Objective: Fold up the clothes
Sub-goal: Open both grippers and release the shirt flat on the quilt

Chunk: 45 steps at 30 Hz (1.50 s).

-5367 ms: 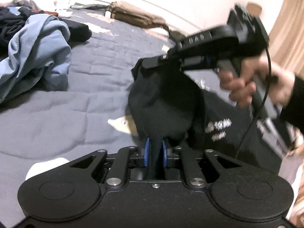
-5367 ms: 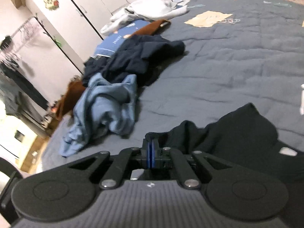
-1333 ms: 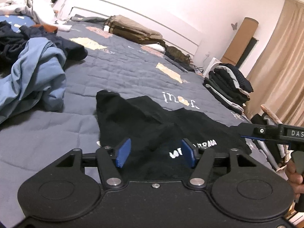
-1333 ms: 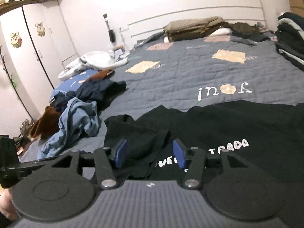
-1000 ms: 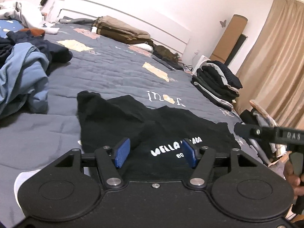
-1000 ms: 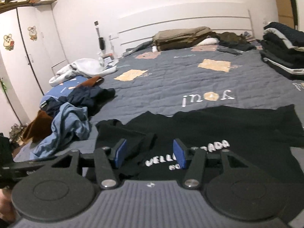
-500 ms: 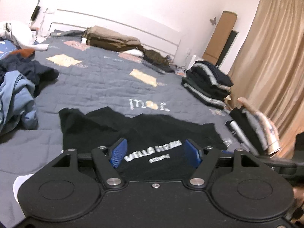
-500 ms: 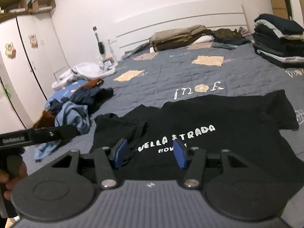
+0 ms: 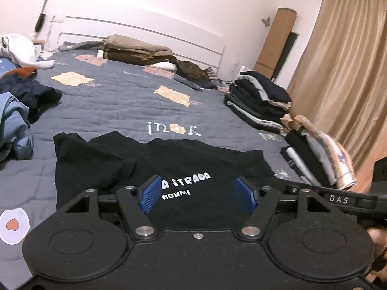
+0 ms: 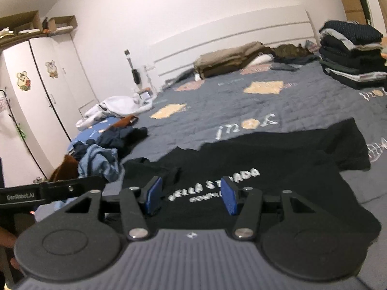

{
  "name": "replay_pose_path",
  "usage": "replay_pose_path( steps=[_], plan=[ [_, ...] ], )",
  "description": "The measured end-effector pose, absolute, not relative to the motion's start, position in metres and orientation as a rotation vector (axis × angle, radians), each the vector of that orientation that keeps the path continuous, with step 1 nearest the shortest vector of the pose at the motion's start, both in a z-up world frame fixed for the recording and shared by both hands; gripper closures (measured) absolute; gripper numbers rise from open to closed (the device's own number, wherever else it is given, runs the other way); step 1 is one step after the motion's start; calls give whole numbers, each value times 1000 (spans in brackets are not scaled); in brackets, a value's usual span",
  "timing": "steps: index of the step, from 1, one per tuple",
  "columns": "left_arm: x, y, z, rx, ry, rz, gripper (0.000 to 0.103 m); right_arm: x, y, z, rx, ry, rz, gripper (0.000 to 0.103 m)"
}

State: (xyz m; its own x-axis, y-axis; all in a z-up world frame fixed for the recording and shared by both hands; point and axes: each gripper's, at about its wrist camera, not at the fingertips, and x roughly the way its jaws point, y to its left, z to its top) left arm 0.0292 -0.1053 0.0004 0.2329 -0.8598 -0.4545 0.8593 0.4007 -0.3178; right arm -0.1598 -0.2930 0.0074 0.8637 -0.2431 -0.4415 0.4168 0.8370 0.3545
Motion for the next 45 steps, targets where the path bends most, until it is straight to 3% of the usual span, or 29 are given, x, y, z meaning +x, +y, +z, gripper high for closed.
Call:
replay_pose_path(
  steps=[45],
  plan=[
    [-36, -84, -21, 99, 594, -915, 29, -177, -356, -2, 511, 459, -313, 48]
  ],
)
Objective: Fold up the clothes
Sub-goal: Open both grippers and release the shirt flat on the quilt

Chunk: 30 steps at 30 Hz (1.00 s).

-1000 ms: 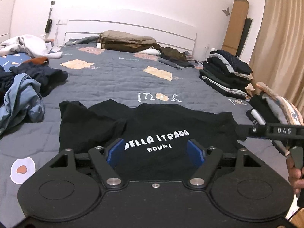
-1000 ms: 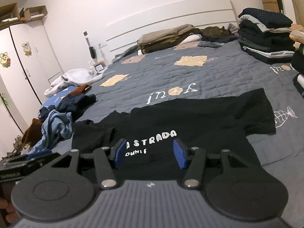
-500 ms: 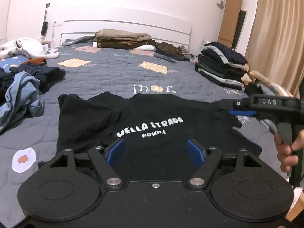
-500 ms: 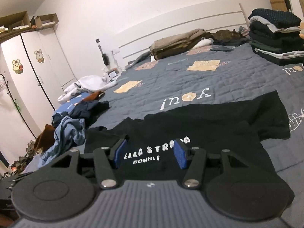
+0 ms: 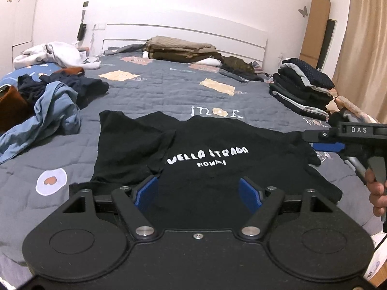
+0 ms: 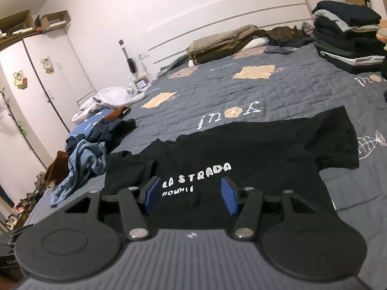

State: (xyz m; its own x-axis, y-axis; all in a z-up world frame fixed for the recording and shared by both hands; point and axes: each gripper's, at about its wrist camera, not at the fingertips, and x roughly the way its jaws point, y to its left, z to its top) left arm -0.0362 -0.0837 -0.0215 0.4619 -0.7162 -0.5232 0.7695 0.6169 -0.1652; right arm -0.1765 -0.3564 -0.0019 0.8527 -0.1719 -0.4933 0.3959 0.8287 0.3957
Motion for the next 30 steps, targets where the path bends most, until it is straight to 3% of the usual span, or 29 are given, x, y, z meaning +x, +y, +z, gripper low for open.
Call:
replay_pose_path(
  steps=[18, 30],
  plan=[
    [-3, -85, -44, 99, 595, -995, 28, -143, -330, 1, 475, 439, -326, 45],
    [0, -90, -25, 106, 559, -1007, 28, -138, -312, -3, 450, 505, -363, 45]
  ],
)
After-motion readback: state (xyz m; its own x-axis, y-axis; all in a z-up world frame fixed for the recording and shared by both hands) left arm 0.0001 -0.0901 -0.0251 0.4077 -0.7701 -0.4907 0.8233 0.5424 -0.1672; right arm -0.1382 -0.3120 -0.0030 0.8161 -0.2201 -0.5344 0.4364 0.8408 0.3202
